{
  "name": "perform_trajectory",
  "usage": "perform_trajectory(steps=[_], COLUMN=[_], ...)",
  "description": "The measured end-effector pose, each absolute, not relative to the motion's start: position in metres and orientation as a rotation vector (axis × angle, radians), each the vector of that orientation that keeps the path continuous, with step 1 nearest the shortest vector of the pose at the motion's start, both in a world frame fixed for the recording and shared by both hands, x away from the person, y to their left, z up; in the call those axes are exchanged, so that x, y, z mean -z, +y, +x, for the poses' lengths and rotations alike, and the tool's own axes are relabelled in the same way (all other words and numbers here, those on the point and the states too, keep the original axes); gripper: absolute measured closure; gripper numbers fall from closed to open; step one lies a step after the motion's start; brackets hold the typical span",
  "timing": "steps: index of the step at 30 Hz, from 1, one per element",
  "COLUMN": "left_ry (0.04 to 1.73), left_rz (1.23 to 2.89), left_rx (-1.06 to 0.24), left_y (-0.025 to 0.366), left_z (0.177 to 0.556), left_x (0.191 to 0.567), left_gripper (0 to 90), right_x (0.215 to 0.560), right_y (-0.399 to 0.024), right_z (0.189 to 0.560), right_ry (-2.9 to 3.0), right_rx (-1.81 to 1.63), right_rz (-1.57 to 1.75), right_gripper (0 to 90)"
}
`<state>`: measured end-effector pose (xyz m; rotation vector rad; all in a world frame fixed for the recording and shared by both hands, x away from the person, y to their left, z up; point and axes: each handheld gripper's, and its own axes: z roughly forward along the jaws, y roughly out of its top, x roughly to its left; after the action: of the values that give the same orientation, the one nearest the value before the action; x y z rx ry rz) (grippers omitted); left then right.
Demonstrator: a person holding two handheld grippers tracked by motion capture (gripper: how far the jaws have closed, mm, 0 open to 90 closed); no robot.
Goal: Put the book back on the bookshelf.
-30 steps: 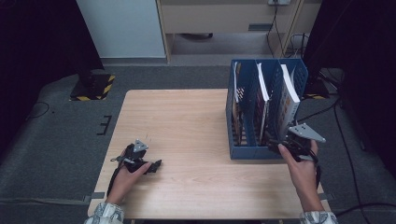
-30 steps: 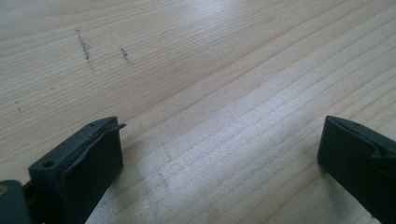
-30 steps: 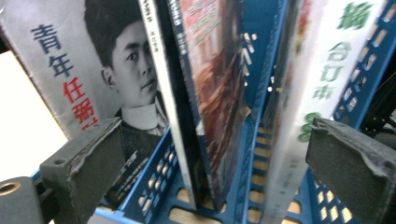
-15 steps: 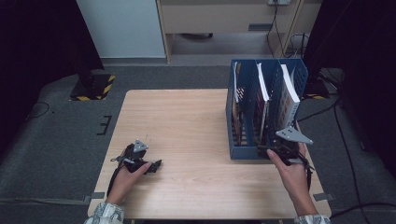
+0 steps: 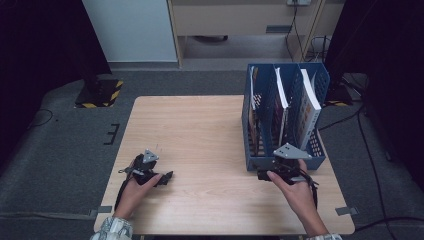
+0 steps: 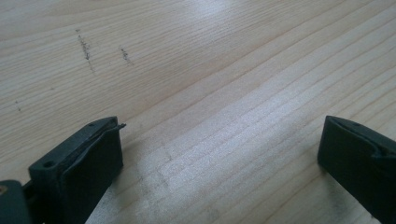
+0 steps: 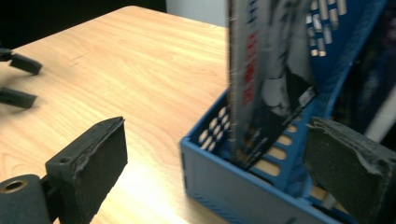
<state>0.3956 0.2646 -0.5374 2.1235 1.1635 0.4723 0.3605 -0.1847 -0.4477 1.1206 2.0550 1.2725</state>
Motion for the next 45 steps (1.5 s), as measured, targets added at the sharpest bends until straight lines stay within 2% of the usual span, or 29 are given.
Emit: perform_trajectory(steps=[16, 45], left_ry=[1.163, 1.163], left_rz=[2.124, 2.124], left_rx=[-0.472, -0.472], left_y=[0.265, 0.265], left_z=[0.396, 0.396], left_x=[0.537, 0.537], left_gripper=[0.0, 0.0], right_x=[0.462, 0.501], right_y=[-0.157, -0.134], right_z=[0.346, 0.337], right_ry=[2.173, 2.368], right_rx=[-1.294, -1.227], right_rz=[1.057, 1.032], right_gripper=[6.5, 6.6])
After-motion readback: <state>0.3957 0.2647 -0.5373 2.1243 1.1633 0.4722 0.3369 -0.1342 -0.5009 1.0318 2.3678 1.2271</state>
